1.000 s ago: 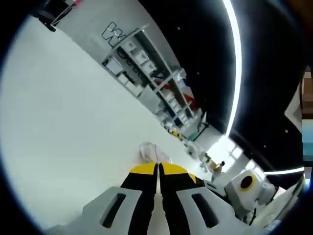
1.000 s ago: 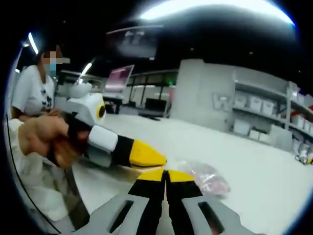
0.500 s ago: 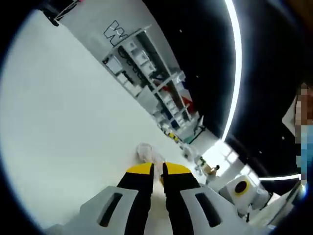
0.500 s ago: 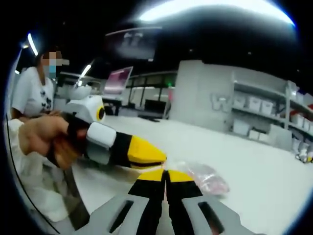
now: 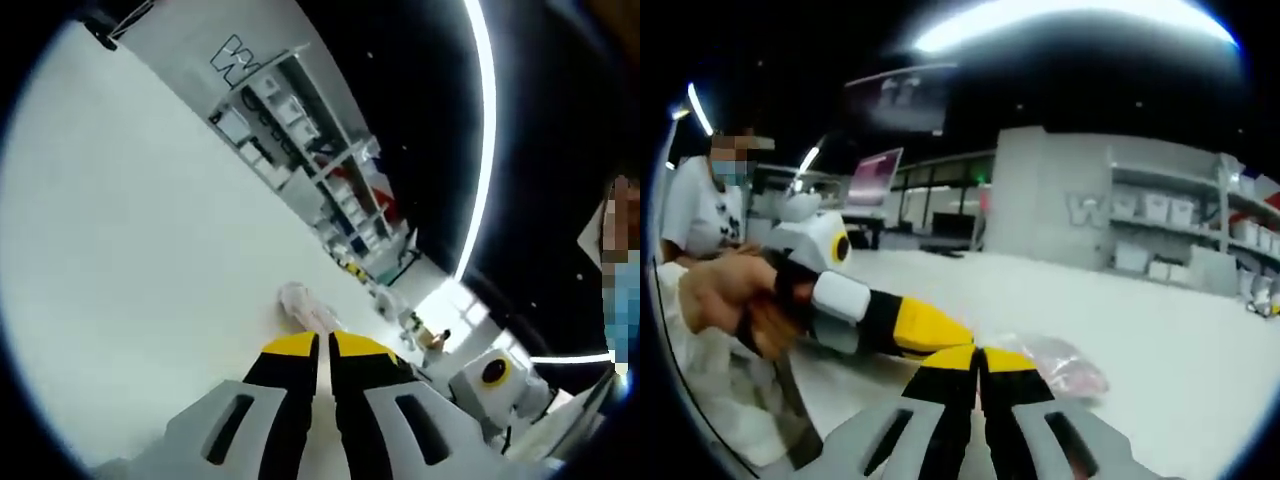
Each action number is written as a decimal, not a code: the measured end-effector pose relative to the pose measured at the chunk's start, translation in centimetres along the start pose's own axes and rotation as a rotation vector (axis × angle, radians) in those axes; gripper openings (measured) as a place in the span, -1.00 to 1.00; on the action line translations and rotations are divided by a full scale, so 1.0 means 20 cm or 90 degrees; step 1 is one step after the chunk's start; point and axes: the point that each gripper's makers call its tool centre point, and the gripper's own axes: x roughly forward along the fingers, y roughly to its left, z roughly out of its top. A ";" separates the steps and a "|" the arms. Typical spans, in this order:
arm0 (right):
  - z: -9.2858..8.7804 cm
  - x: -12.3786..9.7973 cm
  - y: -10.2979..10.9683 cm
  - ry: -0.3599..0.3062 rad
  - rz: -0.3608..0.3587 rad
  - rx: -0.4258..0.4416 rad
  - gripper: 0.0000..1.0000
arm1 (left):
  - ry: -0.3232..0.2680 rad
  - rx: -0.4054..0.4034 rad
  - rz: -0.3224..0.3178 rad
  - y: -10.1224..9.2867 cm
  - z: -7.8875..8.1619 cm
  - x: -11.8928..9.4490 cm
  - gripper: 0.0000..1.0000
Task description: Open the resealable bag by pulling the two sides of the seal apart until the entire bag opening is separated and visibly accessible.
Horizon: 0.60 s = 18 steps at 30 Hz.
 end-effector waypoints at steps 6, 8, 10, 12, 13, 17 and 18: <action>0.00 0.00 0.01 -0.001 0.004 -0.004 -1.00 | 0.010 0.001 0.003 0.00 0.00 0.01 -0.86; 0.00 0.00 0.01 -0.002 0.003 -0.004 -1.00 | 0.008 0.005 0.004 0.00 0.00 0.01 -0.86; 0.00 -0.01 0.01 -0.003 0.003 -0.005 -1.00 | 0.007 0.005 0.004 0.00 0.00 0.01 -0.86; 0.01 -0.01 0.01 -0.004 0.004 -0.003 -1.00 | 0.009 0.002 0.005 0.00 0.00 0.01 -0.85; 0.01 -0.01 0.01 -0.005 0.004 -0.003 -1.00 | 0.010 0.001 0.005 0.00 0.00 0.01 -0.85; 0.01 -0.01 0.01 -0.005 0.003 -0.003 -1.00 | 0.018 -0.005 0.013 0.01 0.00 0.02 -0.82; 0.01 -0.01 0.01 -0.007 0.003 -0.002 -1.00 | 0.021 -0.009 0.014 0.01 0.00 0.02 -0.80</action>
